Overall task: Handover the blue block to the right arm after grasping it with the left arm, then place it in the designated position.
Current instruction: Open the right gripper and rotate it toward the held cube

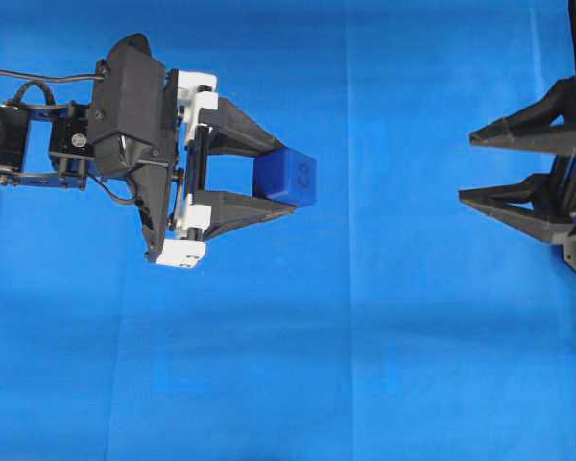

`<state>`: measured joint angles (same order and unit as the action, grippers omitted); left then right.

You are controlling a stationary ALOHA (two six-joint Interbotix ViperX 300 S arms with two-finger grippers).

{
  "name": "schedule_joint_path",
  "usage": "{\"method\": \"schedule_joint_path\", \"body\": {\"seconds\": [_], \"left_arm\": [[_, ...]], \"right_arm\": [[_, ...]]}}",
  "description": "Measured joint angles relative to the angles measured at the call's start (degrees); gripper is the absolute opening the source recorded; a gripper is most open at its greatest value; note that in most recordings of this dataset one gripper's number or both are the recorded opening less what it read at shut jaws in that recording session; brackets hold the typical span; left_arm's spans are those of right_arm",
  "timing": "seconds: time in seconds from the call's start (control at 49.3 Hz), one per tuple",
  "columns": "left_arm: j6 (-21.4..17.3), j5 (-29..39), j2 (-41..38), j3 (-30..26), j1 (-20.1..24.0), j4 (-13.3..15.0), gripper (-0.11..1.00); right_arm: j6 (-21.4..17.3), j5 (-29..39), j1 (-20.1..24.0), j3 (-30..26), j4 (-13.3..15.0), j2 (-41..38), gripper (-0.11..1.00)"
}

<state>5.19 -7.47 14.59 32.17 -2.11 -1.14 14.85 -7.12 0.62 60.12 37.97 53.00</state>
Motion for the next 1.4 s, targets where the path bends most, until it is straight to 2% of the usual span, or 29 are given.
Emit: {"method": "schedule_joint_path", "body": {"seconds": [0.081,0.162,0.507,1.399], "left_arm": [[0.0,0.0,0.0,0.0,0.0,0.0,0.48],[0.09,0.0,0.0,0.0,0.0,0.09,0.48],[0.26,-0.35,0.0,0.0,0.0,0.09,0.48],[0.26,-0.35,0.0,0.0,0.0,0.09,0.48]], "right_arm": [[1.41,0.09,0.09,-0.09,3.87,-0.53,0.95],[1.76,0.26,0.26,0.0,6.5,-0.97,0.95],[2.37,1.58,0.44,0.0,10.28,-2.46,0.95],[2.46,0.7,0.7,0.0,10.72,-2.29,0.95]]}}
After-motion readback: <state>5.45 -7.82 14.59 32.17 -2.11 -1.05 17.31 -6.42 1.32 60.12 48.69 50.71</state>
